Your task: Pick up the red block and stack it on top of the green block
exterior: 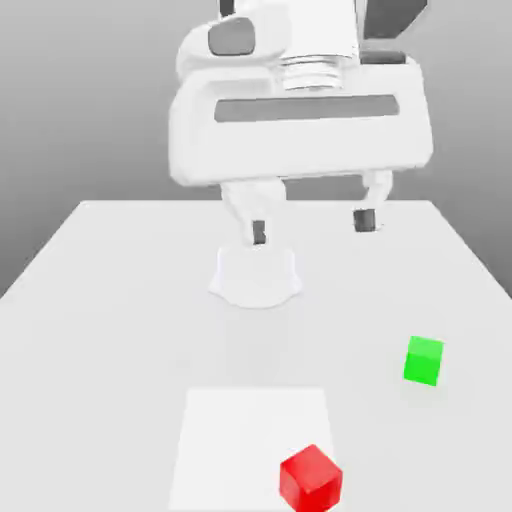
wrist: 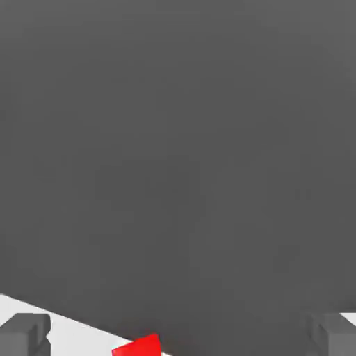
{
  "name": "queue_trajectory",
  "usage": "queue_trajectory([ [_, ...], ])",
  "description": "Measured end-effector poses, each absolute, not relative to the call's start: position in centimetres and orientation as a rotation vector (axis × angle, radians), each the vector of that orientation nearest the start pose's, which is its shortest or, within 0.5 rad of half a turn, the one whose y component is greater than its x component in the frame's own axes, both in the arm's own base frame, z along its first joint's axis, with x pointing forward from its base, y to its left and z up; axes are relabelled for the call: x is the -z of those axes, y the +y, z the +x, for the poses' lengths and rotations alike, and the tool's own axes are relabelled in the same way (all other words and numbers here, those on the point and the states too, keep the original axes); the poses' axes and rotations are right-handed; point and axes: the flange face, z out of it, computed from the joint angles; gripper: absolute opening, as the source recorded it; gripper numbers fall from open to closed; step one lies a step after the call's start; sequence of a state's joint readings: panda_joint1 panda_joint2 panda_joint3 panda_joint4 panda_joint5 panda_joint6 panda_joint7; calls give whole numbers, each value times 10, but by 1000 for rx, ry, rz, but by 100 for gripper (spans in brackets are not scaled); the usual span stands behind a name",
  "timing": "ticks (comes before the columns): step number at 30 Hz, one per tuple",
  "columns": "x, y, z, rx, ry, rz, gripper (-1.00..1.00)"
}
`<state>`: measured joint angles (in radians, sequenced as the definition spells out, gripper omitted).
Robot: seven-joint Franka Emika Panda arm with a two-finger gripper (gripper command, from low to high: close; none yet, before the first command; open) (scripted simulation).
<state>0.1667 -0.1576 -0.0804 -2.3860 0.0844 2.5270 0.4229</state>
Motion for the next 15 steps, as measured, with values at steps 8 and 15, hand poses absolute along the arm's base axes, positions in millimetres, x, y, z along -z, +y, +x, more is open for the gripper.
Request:
queue_trajectory([
  [8,-262,60,496,110,346,-3079,0],
  [15,-156,62,486,2,254,-3131,0],
])
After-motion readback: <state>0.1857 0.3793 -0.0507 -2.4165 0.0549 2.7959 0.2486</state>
